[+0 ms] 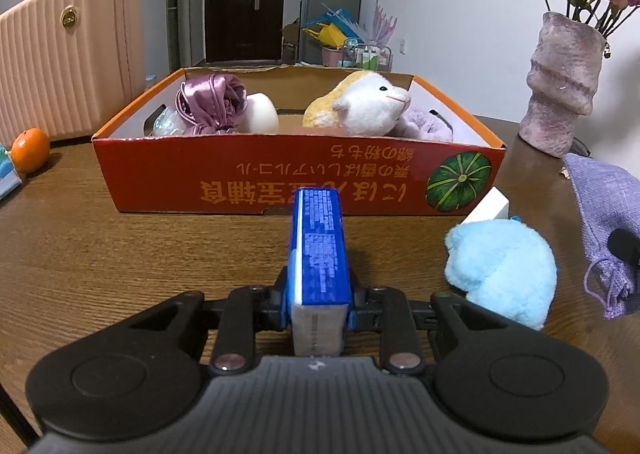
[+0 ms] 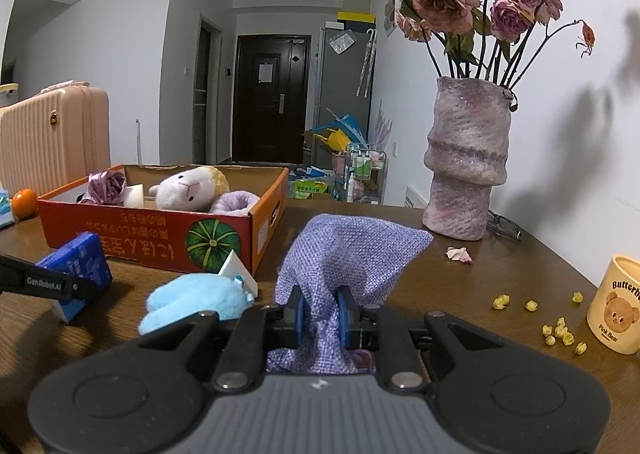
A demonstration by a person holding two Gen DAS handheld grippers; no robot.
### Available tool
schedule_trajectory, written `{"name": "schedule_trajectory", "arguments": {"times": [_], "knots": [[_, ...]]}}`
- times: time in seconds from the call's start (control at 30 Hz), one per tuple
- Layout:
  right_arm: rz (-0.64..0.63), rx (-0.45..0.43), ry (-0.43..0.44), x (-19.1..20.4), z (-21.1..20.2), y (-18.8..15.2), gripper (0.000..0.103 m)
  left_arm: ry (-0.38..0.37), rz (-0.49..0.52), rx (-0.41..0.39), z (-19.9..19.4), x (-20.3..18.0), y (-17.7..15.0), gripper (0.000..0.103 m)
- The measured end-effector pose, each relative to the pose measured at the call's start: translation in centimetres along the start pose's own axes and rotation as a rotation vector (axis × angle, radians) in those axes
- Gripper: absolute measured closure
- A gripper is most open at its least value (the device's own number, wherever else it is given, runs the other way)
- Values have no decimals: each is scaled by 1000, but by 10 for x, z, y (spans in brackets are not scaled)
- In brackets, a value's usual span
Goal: Organize soft objects
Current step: 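Carry the lavender bag and blue carton over the cardboard box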
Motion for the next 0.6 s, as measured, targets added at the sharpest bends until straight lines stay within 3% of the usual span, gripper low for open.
{"name": "schedule_trajectory", "arguments": {"times": [0.3, 0.6], "knots": [[-31, -44, -24, 11, -3, 5, 87, -3, 25, -44, -9, -6, 3, 78], [5, -97, 11, 41, -6, 19, 87, 1, 9, -129, -29, -3, 16, 78]]}}
Point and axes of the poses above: each gripper's, at about its wrist camera, not at the fingertips, and z roughly the way its jaws point, x to its left, y to its top, the point moved 7 cm from there along z, roughly the way its jaws point, and after that the axes turned 5 degrees about -z, right-handed, at the moved point
